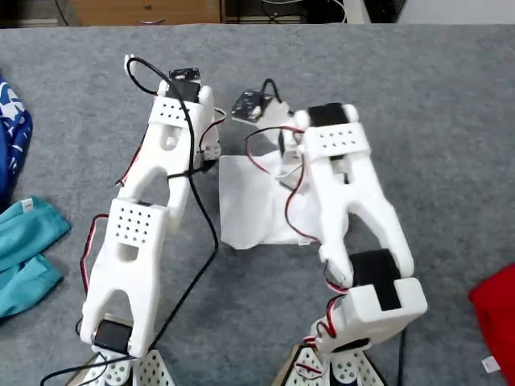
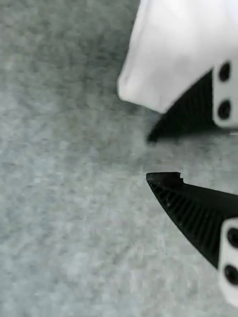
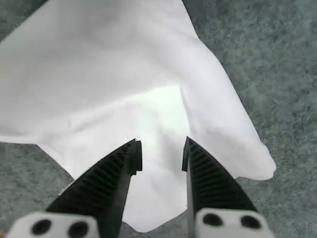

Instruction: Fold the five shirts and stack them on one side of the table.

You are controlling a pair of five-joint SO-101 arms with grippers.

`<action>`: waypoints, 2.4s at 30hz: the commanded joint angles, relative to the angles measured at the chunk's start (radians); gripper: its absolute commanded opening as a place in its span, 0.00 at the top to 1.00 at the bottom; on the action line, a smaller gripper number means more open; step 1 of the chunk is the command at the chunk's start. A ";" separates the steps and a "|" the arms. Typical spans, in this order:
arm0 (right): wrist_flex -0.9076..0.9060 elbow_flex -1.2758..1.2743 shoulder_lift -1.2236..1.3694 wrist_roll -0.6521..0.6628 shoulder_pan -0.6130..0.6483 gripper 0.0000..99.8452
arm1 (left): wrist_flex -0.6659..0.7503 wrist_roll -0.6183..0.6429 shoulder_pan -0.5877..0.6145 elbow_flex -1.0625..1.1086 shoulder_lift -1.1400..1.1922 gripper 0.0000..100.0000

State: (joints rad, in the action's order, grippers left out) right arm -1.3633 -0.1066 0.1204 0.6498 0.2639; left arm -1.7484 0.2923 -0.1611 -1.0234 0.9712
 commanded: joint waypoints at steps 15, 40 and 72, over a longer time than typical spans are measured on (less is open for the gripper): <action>0.114 0.182 0.305 -0.126 -0.005 0.84 | -0.012 -0.060 0.218 0.430 -0.363 0.75; -0.107 0.170 0.039 -0.147 -0.153 0.99 | -0.012 -0.064 0.212 0.456 -0.364 0.75; -0.035 -0.351 -0.656 -0.081 -0.305 0.86 | -0.012 -0.060 0.166 0.450 -0.366 0.80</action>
State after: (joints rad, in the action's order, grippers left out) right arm -1.3802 -0.5762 -0.5071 0.5900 -0.0583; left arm -1.7484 0.2401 0.0414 -0.5631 0.6797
